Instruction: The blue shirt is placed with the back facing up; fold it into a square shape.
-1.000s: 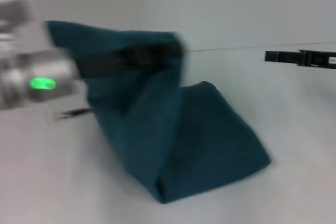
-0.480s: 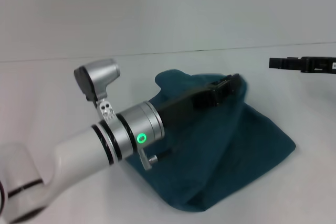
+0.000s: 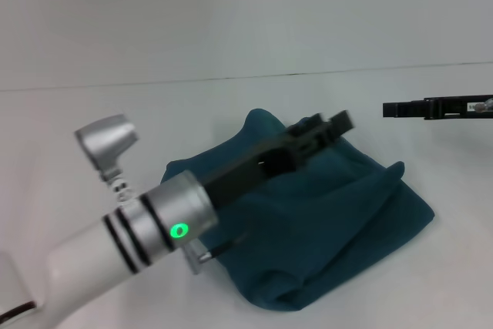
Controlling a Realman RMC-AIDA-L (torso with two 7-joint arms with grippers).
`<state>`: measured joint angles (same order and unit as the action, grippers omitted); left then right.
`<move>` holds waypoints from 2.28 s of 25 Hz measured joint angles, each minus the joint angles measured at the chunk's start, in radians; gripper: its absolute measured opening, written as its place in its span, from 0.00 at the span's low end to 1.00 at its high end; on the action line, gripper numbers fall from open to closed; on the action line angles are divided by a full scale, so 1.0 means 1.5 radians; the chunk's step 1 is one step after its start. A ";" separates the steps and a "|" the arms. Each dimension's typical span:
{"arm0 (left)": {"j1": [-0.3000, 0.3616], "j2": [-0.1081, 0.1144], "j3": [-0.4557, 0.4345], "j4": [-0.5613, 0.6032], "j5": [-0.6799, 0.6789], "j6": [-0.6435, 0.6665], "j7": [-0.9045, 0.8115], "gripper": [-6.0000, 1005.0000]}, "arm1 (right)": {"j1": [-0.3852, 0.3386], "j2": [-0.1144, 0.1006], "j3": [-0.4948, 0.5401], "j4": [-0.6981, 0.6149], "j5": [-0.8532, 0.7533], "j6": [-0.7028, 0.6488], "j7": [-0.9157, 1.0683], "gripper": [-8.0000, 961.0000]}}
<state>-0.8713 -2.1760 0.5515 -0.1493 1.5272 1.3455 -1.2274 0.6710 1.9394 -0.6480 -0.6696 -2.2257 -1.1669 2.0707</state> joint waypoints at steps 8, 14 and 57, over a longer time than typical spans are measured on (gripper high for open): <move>0.116 0.006 0.037 0.165 0.061 0.085 -0.086 0.80 | 0.034 0.002 -0.016 0.030 -0.011 -0.005 0.044 0.81; 0.217 0.010 0.128 0.337 0.068 0.106 -0.138 0.87 | 0.079 0.009 -0.024 0.108 -0.012 0.030 0.046 0.81; 0.269 0.039 0.143 0.515 0.259 0.184 -0.135 0.87 | 0.119 0.059 -0.069 0.191 -0.009 0.158 0.046 0.32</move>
<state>-0.4678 -2.1168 0.7666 0.6226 1.9159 1.6220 -1.4305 0.8497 2.0278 -0.7519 -0.3835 -2.2392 -0.9298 2.1398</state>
